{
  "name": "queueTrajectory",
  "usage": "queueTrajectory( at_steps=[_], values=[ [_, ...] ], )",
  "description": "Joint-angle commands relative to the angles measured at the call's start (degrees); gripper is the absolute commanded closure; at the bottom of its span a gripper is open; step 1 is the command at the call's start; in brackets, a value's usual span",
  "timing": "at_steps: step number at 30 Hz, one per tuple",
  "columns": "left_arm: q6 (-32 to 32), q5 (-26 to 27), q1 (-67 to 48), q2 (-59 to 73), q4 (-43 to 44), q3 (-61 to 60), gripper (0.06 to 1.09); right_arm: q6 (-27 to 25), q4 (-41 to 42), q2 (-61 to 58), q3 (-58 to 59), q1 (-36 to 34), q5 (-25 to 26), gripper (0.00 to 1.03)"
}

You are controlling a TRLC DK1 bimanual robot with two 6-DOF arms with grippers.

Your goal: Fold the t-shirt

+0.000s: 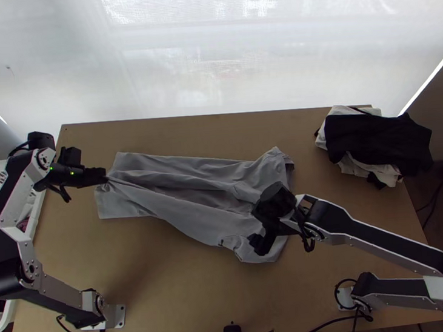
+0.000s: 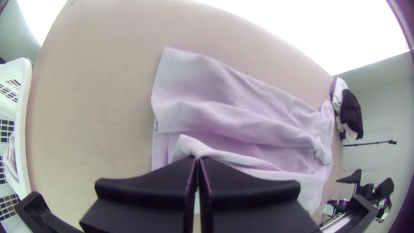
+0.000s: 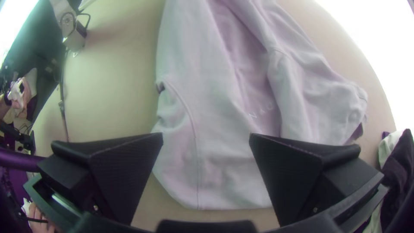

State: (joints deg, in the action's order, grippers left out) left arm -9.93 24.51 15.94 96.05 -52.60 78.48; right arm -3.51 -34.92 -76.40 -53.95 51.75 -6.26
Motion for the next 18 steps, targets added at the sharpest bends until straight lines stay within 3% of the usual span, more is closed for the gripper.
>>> queueTrajectory(
  at_steps=[1,11,18],
  values=[
    [5.01,0.62,-1.27,8.19,1.71,11.17,1.05,-0.01,-0.94,-3.32,-2.82,5.56,-0.07,0.1],
    [7.56,0.98,-2.5,14.25,2.15,14.95,1.05,-1.15,-1.65,-8.59,-3.18,14.17,0.02,0.1],
    [7.3,2.12,-2.76,12.14,2.24,11.52,1.05,-1.59,1.96,-15.36,-5.11,14.0,0.37,0.16]
  ],
)
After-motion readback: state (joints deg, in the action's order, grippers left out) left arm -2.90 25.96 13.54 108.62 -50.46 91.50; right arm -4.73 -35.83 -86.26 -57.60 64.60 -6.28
